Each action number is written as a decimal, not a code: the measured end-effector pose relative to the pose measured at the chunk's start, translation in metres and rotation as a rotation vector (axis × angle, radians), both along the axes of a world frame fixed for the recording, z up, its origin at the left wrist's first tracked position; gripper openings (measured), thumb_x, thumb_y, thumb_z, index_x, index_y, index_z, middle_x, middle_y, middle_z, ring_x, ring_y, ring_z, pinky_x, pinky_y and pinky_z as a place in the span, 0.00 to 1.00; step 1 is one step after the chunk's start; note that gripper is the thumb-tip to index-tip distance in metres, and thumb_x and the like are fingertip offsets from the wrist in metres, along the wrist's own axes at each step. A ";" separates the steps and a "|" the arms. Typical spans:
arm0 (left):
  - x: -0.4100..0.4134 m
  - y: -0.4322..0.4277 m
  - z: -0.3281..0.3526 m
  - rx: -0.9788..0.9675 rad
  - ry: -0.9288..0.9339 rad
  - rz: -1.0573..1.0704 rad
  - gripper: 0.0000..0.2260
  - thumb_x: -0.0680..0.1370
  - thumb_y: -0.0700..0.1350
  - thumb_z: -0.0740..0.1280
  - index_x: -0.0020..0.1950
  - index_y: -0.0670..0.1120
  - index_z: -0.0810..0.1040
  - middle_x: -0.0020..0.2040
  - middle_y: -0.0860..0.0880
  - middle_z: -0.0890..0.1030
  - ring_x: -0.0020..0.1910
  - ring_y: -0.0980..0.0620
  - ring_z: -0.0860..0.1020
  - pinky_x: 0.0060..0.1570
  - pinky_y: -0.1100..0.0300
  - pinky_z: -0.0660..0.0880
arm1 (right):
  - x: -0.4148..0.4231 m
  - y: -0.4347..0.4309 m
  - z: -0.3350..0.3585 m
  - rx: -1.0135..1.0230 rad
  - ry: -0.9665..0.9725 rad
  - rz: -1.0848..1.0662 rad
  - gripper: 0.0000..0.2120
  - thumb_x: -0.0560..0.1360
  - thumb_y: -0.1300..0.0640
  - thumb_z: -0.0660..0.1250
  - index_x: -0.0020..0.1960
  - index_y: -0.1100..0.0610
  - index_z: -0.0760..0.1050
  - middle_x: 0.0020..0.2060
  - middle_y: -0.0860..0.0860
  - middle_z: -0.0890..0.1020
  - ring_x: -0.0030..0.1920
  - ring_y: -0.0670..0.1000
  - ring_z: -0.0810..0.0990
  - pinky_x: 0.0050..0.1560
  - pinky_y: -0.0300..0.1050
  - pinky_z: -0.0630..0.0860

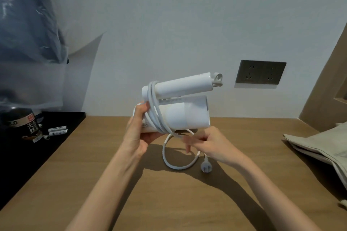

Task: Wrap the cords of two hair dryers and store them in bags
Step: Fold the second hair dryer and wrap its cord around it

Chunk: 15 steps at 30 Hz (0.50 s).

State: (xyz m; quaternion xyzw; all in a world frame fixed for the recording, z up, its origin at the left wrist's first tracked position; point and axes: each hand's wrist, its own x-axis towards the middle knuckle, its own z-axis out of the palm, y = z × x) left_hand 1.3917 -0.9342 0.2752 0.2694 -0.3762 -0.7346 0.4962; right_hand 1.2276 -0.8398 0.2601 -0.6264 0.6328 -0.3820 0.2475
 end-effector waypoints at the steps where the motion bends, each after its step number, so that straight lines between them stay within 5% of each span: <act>1: 0.002 -0.001 0.000 0.009 0.009 -0.030 0.06 0.74 0.49 0.66 0.47 0.47 0.78 0.41 0.47 0.83 0.38 0.50 0.83 0.33 0.52 0.82 | -0.008 0.001 0.000 0.023 0.009 -0.008 0.21 0.69 0.36 0.68 0.31 0.53 0.82 0.21 0.47 0.72 0.27 0.49 0.69 0.35 0.46 0.67; 3: 0.007 -0.002 0.000 0.002 0.033 -0.106 0.10 0.69 0.49 0.70 0.47 0.46 0.78 0.37 0.48 0.84 0.35 0.52 0.83 0.30 0.55 0.81 | -0.023 0.002 -0.001 0.035 0.013 -0.032 0.21 0.70 0.40 0.71 0.28 0.55 0.80 0.23 0.53 0.74 0.29 0.55 0.73 0.40 0.48 0.73; 5: 0.010 -0.004 -0.001 -0.037 0.032 -0.166 0.13 0.63 0.49 0.71 0.46 0.47 0.79 0.36 0.50 0.84 0.34 0.53 0.82 0.28 0.57 0.79 | -0.032 0.005 0.000 0.019 0.016 -0.067 0.21 0.67 0.41 0.71 0.23 0.54 0.75 0.25 0.58 0.69 0.30 0.57 0.65 0.40 0.46 0.68; 9: 0.012 -0.004 -0.005 -0.154 -0.038 -0.263 0.13 0.61 0.48 0.68 0.45 0.48 0.77 0.33 0.51 0.82 0.32 0.54 0.81 0.26 0.60 0.76 | -0.039 0.011 0.013 0.004 -0.055 -0.114 0.19 0.55 0.39 0.67 0.23 0.54 0.69 0.26 0.57 0.65 0.29 0.51 0.61 0.33 0.29 0.63; 15: 0.015 -0.003 -0.004 -0.308 -0.194 -0.379 0.22 0.51 0.51 0.68 0.44 0.49 0.79 0.34 0.51 0.83 0.33 0.55 0.82 0.27 0.63 0.76 | -0.051 0.014 0.025 0.028 -0.126 -0.119 0.34 0.52 0.32 0.75 0.31 0.65 0.76 0.30 0.55 0.72 0.34 0.49 0.69 0.43 0.42 0.66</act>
